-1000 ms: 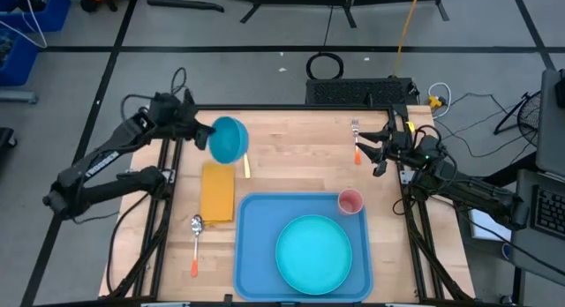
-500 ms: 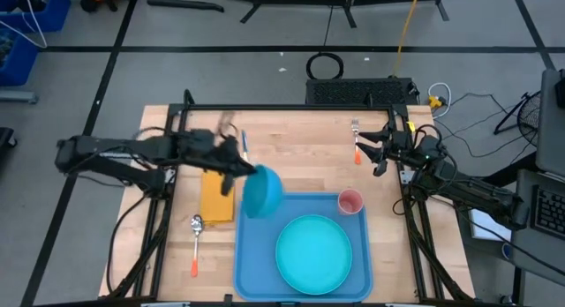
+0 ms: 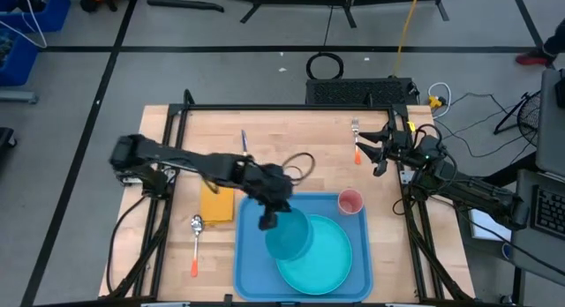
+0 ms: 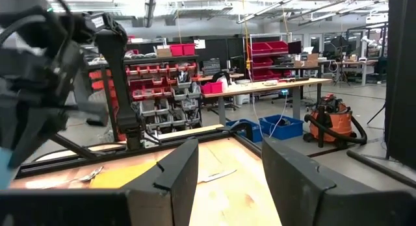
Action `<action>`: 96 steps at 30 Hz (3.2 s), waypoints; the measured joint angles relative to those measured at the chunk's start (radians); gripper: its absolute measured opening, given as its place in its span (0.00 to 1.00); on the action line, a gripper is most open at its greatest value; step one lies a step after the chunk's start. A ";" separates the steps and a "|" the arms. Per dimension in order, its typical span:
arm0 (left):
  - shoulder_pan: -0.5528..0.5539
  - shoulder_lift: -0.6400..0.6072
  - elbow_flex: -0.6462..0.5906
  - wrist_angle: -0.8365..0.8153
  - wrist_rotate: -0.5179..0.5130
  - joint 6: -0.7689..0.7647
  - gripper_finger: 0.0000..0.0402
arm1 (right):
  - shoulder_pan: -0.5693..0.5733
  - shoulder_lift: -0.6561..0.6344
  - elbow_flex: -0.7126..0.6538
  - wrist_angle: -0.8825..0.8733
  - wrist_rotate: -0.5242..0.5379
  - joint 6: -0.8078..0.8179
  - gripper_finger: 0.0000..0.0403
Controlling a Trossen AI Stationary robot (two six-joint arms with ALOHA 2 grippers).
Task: Set up tray
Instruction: Put the blue bowl on top of the green plate
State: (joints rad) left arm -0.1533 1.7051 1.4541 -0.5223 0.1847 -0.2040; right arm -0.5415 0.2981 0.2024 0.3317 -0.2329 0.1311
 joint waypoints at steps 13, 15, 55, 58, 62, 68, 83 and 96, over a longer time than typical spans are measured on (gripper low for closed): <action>-0.027 0.322 0.259 -0.154 -0.042 -0.001 0.02 | 0.000 0.000 0.000 -0.001 -0.003 0.011 0.40; -0.031 0.350 0.299 -0.167 -0.064 0.000 0.02 | 0.000 0.000 0.000 0.000 -0.004 0.016 0.40; -0.050 0.503 0.390 -0.170 0.022 -0.007 0.03 | 0.000 0.017 0.000 -0.001 0.027 0.040 0.40; -0.050 0.503 0.390 -0.170 0.023 0.000 0.03 | 0.000 0.017 0.000 -0.001 0.027 0.041 0.40; -0.050 0.503 0.390 -0.169 0.033 0.000 0.02 | 0.000 0.017 0.000 0.000 0.026 0.040 0.40; -0.050 0.503 0.390 -0.155 0.062 -0.005 0.08 | 0.000 0.017 0.000 0.000 0.026 0.041 0.40; -0.048 0.440 0.389 -0.057 0.038 0.141 0.10 | 0.000 0.016 0.000 0.000 0.021 0.041 0.40; -0.041 0.370 0.389 -0.037 0.031 0.215 0.10 | 0.000 0.016 0.000 0.010 0.021 0.041 0.40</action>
State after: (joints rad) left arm -0.1945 2.0752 1.8435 -0.5590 0.2155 0.0107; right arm -0.5415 0.3145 0.2028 0.3416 -0.2123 0.1719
